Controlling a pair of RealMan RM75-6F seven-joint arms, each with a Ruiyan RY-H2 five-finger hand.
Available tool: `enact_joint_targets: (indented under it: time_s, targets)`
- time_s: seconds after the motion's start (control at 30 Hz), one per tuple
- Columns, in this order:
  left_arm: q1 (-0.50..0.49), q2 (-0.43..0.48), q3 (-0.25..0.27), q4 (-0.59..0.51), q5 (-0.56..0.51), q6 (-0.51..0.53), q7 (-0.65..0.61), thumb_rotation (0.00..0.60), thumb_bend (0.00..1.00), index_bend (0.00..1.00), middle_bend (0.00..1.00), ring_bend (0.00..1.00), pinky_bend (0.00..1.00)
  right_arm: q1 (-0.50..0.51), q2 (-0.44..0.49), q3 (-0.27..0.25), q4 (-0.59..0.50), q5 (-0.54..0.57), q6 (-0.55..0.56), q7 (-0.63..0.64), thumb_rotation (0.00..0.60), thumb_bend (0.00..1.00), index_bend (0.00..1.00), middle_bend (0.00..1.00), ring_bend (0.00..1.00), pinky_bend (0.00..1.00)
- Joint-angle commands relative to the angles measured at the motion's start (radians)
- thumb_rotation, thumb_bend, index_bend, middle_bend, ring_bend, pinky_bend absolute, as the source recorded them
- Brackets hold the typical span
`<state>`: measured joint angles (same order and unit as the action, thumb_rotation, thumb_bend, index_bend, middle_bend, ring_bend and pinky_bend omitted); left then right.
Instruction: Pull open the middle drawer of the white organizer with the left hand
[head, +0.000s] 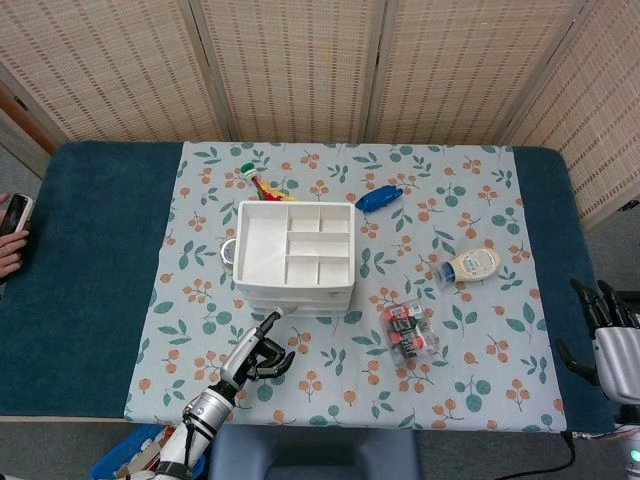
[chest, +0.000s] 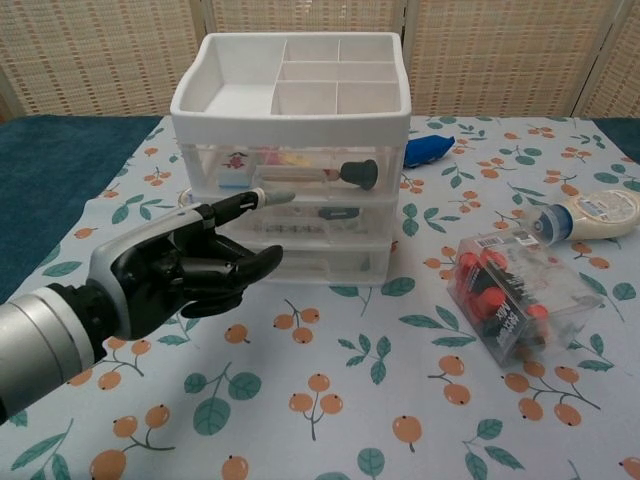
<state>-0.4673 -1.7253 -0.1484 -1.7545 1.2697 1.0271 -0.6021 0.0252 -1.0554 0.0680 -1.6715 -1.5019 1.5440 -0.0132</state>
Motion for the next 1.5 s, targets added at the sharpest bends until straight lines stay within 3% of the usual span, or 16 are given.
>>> enact_joint_targets:
  time_s: [0.03,1.5]
  targets:
    - [-0.004,-0.013,-0.020,-0.001,-0.025,-0.016,-0.021,0.600,0.43,0.12,1.00,1.00,1.00,-0.004,-0.006,-0.001,0.005,0.001,0.004,0.000,0.600,0.36,0.00,0.14,0.07,0.15]
    - [-0.018,-0.146,-0.163,0.053,-0.154,-0.100,-0.172,0.600,0.43,0.20,1.00,1.00,1.00,-0.032,-0.016,-0.002,0.012,0.015,0.016,0.006,0.600,0.36,0.00,0.14,0.07,0.15]
